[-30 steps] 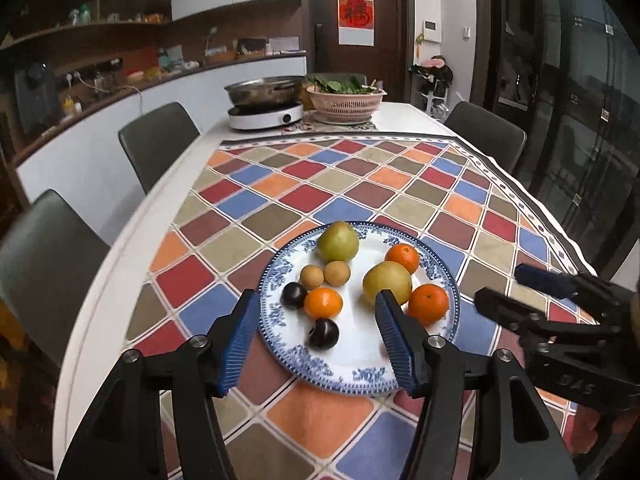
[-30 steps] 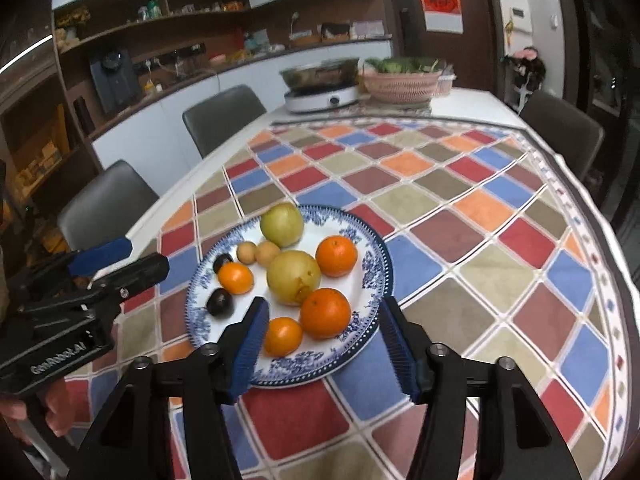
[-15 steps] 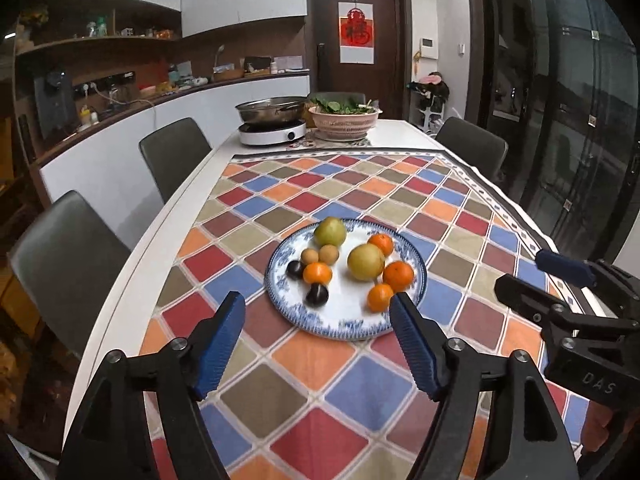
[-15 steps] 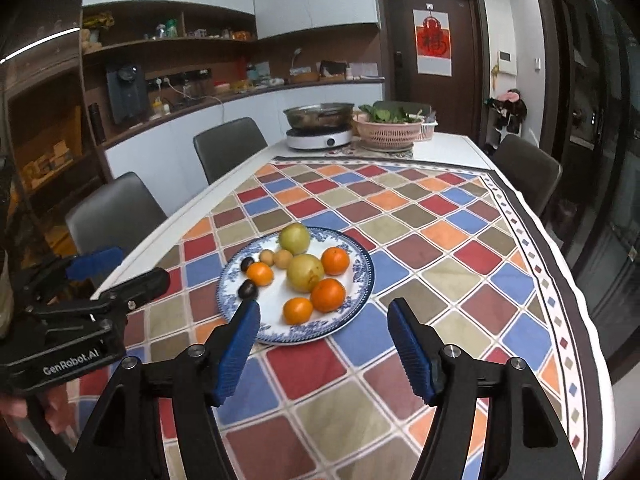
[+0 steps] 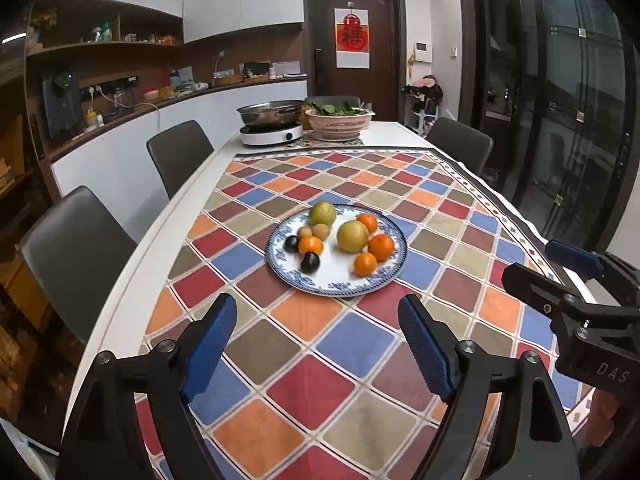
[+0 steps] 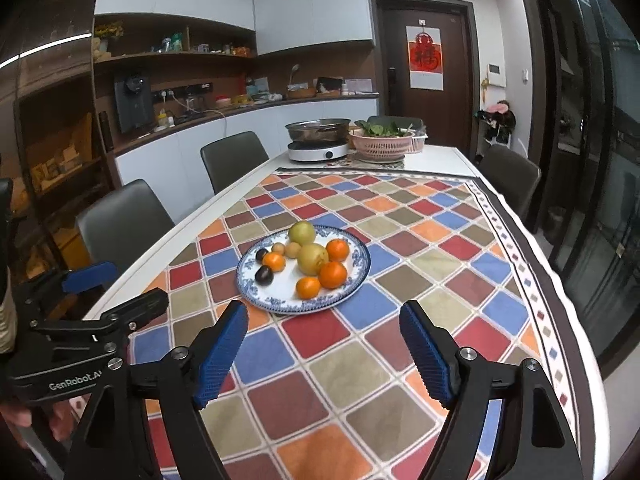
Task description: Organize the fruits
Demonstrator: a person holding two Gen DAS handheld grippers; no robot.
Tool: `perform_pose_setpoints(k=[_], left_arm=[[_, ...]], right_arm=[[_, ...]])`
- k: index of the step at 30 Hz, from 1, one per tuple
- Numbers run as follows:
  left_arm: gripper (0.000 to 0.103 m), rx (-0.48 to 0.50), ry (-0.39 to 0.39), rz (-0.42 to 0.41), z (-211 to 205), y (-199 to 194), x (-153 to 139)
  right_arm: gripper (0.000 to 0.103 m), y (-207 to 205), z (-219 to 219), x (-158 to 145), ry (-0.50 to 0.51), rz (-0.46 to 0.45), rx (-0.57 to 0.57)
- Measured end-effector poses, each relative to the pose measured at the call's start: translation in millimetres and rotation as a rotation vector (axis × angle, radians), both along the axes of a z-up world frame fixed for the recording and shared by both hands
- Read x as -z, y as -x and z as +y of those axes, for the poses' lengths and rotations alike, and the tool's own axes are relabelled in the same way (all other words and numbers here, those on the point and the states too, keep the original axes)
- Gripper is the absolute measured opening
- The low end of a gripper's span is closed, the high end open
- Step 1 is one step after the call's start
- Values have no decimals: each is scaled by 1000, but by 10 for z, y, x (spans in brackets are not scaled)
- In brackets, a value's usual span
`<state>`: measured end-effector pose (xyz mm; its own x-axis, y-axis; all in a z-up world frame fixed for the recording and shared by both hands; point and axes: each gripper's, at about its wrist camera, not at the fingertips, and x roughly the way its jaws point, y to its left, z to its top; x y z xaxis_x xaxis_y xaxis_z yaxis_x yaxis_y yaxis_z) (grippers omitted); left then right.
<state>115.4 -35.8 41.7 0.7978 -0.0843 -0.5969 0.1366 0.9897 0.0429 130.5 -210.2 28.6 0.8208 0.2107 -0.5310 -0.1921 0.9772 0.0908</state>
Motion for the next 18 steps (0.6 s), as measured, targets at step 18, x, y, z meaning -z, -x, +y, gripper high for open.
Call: perform_pose_setpoints(k=[18], left_arm=[[89,-7,-25,-63,29,257,-32]], right_arm=[[79,275,-8,39,3,5,33]])
